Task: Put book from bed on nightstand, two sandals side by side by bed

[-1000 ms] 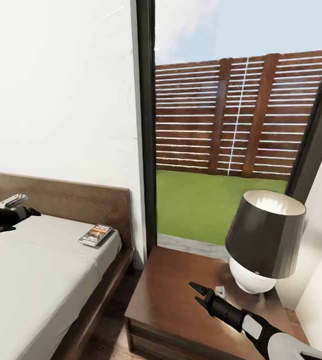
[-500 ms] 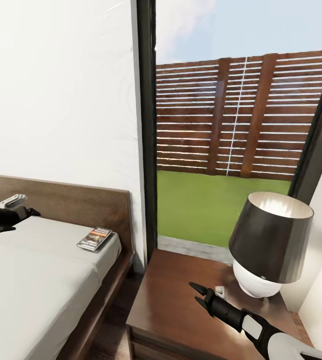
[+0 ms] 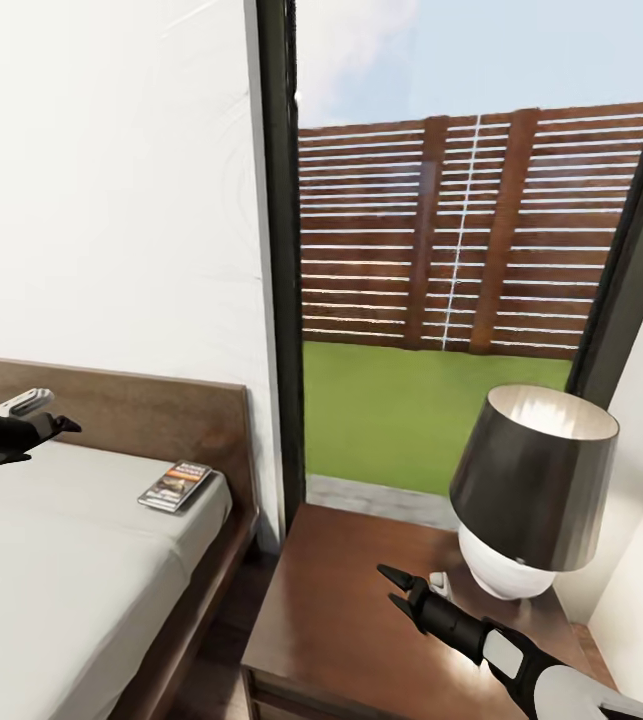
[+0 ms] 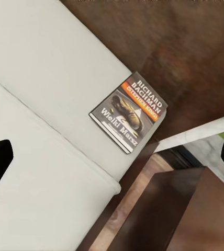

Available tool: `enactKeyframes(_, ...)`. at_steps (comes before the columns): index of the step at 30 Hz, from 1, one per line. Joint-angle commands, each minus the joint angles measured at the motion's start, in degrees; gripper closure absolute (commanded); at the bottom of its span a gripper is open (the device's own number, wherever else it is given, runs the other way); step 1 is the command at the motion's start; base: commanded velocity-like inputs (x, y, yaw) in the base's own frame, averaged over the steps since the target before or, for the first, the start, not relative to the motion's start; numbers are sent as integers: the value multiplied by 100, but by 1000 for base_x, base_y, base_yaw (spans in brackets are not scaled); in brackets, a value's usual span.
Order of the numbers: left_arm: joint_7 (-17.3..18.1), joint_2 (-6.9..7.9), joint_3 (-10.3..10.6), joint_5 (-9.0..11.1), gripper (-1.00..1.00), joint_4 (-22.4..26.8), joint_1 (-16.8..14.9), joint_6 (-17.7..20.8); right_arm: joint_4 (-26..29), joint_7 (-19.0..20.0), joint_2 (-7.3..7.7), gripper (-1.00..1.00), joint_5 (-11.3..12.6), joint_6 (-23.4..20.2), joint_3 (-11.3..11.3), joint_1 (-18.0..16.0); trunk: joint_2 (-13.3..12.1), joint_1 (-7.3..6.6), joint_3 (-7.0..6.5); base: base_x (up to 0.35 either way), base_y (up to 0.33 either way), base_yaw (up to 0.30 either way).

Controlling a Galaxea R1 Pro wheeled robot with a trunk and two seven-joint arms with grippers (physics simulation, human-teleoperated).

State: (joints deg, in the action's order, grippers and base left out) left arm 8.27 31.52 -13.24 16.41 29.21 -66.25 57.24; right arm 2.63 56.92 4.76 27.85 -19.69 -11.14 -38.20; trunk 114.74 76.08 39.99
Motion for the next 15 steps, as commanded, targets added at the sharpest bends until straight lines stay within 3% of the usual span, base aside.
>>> enactKeyframes(1,52,-2,-29,-58,-100,3,-4,24,0,12,2,-100,-16,-53,-46,-3,3,0,6,71,0,-9)
enactKeyframes(15,52,-1,-31,-53,-100,5,-4,28,0,12,5,-100,-17,-53,-46,-3,3,0,6,66,16,-2)
